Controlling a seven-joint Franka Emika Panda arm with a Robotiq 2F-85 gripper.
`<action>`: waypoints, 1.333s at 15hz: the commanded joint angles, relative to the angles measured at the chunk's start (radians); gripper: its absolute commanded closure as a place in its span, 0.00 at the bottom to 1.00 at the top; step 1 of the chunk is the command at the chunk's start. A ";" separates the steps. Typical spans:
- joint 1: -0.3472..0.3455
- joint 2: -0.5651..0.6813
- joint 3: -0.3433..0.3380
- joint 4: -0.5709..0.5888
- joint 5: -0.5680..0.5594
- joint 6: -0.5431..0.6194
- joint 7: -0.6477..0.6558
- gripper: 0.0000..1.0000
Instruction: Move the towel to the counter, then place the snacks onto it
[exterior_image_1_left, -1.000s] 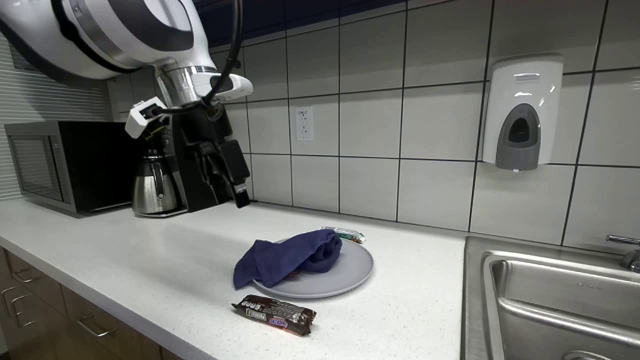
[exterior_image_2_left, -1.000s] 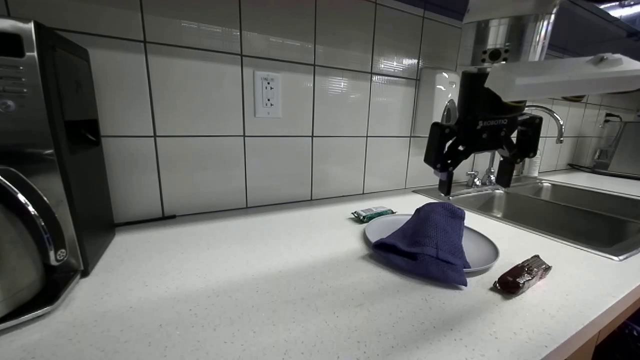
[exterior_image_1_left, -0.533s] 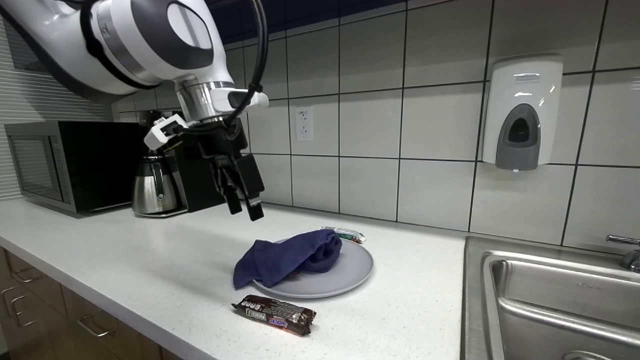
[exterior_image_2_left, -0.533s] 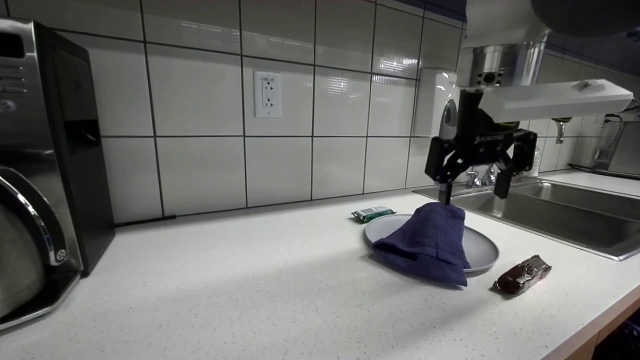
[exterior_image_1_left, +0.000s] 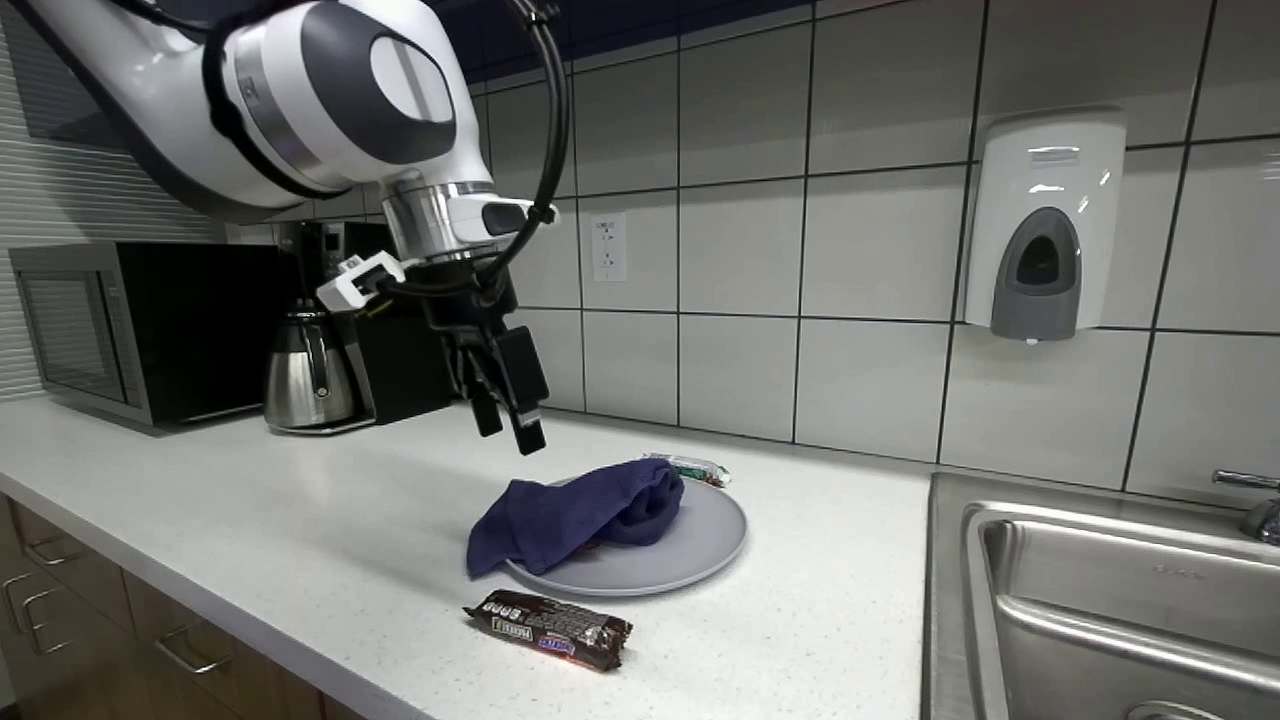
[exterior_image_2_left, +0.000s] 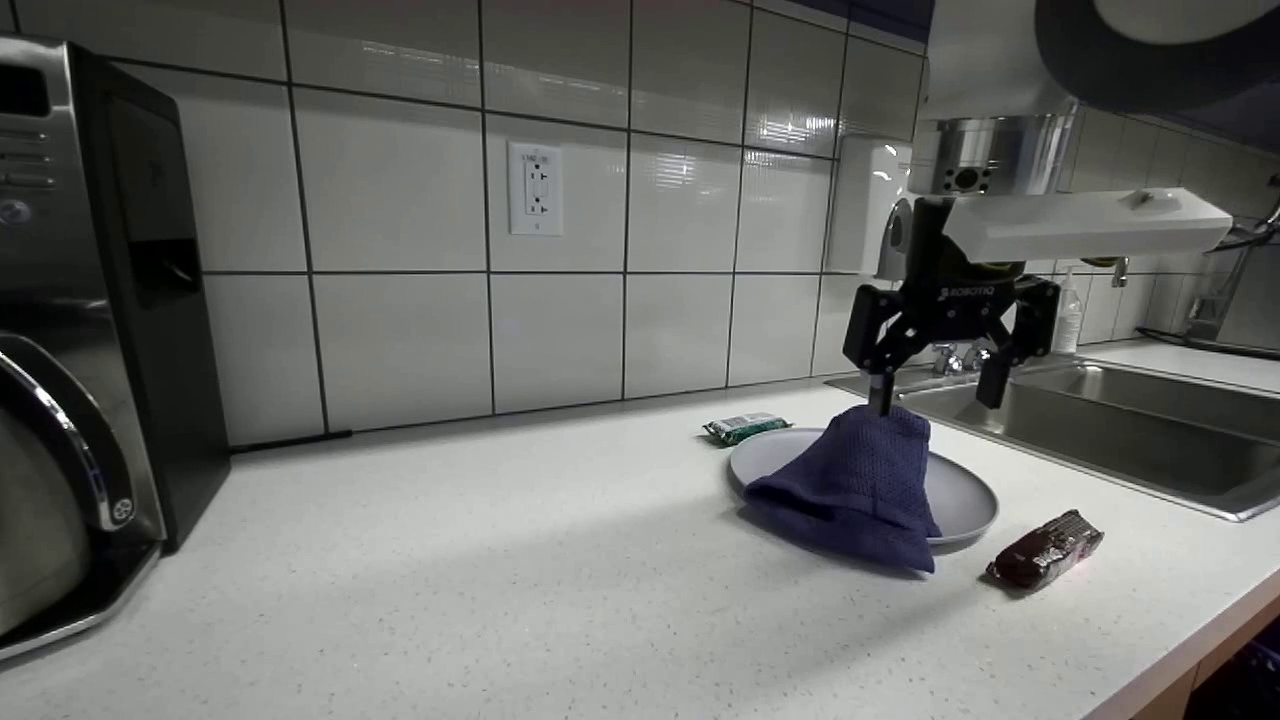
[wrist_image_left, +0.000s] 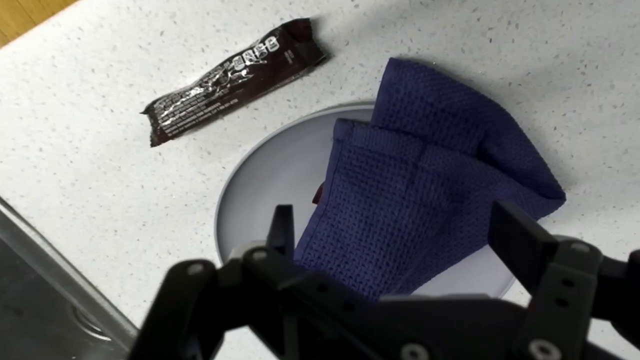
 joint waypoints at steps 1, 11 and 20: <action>0.001 0.038 -0.022 0.034 -0.019 0.006 -0.010 0.00; -0.002 0.135 -0.052 0.099 -0.130 0.002 0.013 0.00; 0.045 0.315 -0.126 0.243 -0.258 0.017 0.041 0.00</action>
